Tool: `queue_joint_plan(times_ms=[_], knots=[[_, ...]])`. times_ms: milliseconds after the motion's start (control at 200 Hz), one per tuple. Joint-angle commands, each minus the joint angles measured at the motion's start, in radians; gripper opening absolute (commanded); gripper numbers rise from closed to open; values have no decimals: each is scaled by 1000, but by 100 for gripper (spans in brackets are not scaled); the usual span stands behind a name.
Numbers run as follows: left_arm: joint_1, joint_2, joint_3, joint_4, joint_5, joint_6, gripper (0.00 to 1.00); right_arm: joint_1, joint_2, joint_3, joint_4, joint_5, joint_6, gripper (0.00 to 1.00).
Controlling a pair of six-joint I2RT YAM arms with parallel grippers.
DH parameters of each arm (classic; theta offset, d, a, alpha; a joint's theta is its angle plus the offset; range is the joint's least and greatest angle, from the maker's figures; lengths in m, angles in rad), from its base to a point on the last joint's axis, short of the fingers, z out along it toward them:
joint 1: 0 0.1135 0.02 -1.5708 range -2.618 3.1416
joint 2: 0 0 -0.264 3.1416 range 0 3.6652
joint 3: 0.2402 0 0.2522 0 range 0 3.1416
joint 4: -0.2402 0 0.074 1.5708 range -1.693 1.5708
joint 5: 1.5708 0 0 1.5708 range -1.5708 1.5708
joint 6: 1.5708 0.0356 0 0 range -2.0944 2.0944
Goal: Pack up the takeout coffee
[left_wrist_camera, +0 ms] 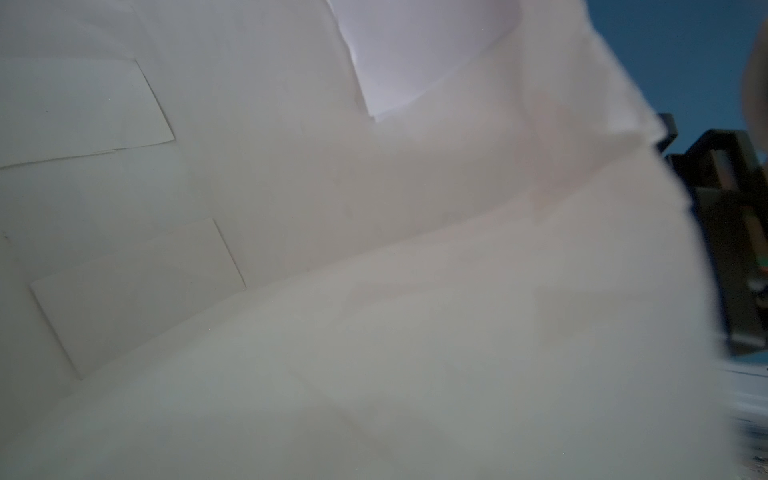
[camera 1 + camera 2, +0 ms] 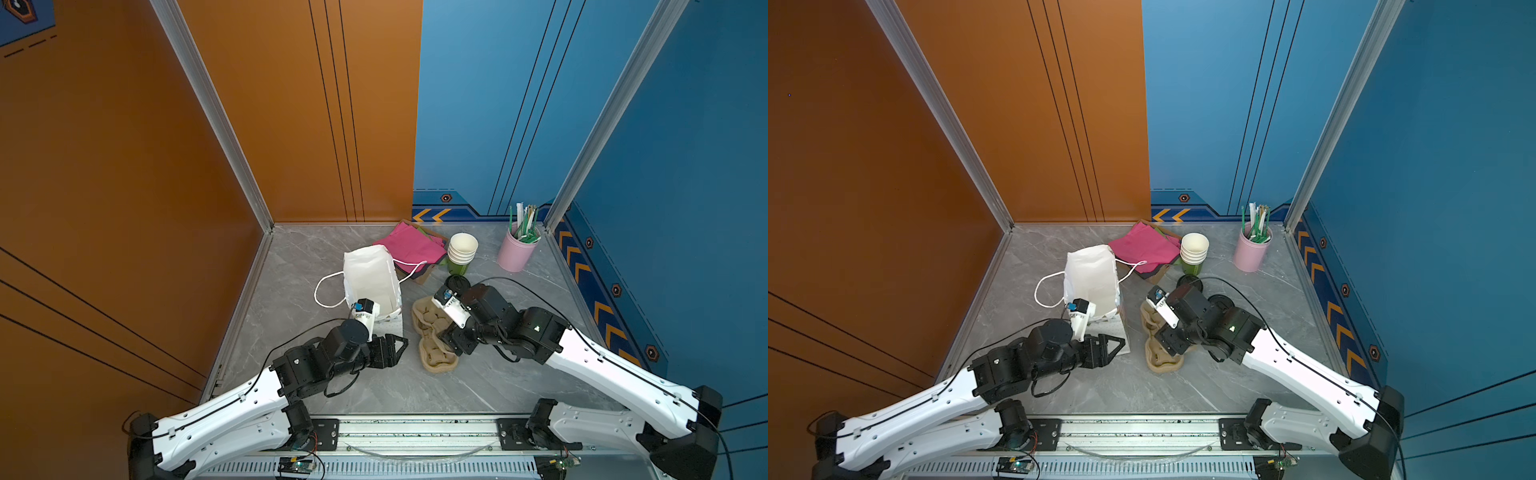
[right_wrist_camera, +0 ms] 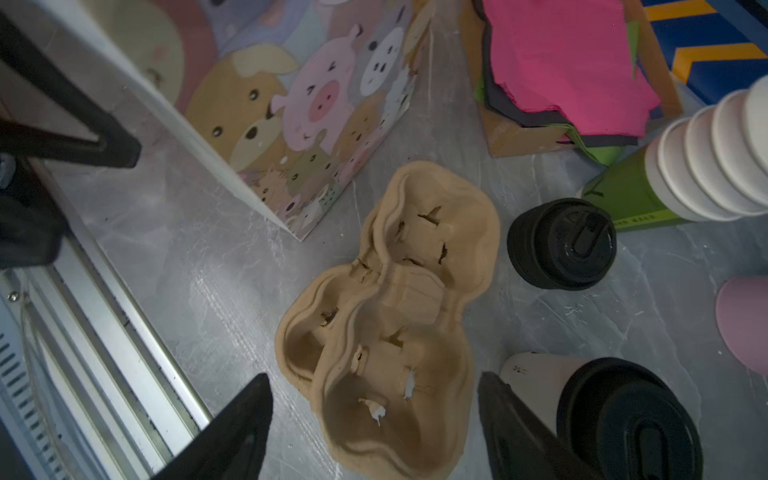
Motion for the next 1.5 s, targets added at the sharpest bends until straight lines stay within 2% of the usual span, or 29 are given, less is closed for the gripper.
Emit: queue_joint_plan(times_ms=[0, 295, 651, 956, 1496], knots=[[12, -17, 14, -19, 5, 20, 75, -25, 80, 19, -15, 99, 182, 80], [17, -30, 14, -21, 7, 29, 79, -68, 231, 36, -23, 69, 323, 76], [26, -27, 13, -22, 13, 30, 80, -93, 317, 47, -2, 17, 313, 59], [29, -30, 11, -22, 11, 30, 80, -104, 346, 47, 15, -30, 309, 56], [37, -25, 8, -21, 15, 31, 80, -109, 382, 64, 28, -42, 313, 49]])
